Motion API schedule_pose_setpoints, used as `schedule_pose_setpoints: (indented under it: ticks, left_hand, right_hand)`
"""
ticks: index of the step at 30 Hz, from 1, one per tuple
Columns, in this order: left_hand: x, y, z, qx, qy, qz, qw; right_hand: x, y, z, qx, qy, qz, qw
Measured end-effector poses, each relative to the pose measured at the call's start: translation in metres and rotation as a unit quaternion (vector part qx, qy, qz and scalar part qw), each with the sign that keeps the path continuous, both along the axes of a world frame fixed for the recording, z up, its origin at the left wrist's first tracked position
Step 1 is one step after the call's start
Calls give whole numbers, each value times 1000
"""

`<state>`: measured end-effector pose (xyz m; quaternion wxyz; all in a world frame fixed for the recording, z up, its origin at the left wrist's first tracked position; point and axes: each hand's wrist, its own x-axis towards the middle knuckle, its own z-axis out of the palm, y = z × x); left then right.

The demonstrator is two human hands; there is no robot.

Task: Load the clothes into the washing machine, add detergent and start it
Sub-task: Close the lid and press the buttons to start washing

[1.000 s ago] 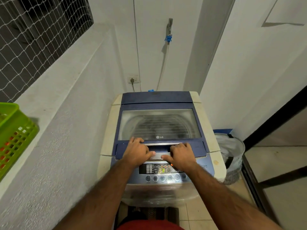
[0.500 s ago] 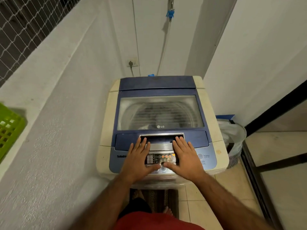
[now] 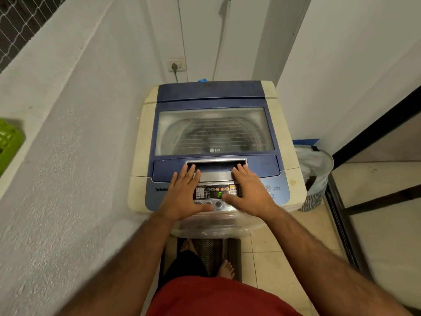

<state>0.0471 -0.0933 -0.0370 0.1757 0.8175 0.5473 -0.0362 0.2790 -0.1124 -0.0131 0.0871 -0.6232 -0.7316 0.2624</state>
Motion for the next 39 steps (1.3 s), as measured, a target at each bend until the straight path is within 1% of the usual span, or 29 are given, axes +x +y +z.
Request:
schedule_pose_setpoints:
  ticks: [3,6,8,12,15,19,21,28,39]
  left_hand:
    - [1,-1,1,-1,14,-9,1000]
    - [0,-2,0,13,14,-13,1000]
    - [-1,-4,-3,27,16,-17,999]
    - [-7,-10,-7,41,22,-37,998]
    - [-18,-15,-8,33,9,-48,998]
    - [-31,-25,-11,14,2,-43,999]
    - [-34,-31,-12,5,9,-37,999]
    - [-31,-38,-7,-8,41,-29,999]
    - [-31,-39,-1,-31,57,-42,997]
  right_hand:
    - [3,-29,1,48,40,-49,997]
    - [11,-67,-10,101,26,-84,991]
    - [14,-86,-18,117,8,-100,988]
    - [14,-104,-26,95,-34,-99,990]
    - [6,-109,-23,78,-55,-123,988]
    - [-7,-117,-17,-34,-113,-128,985]
    - [-12,-123,-19,-68,-133,-127,981]
    - [-12,-114,-11,-109,-167,-142,970]
    - [-23,-112,-7,-116,-186,-143,965]
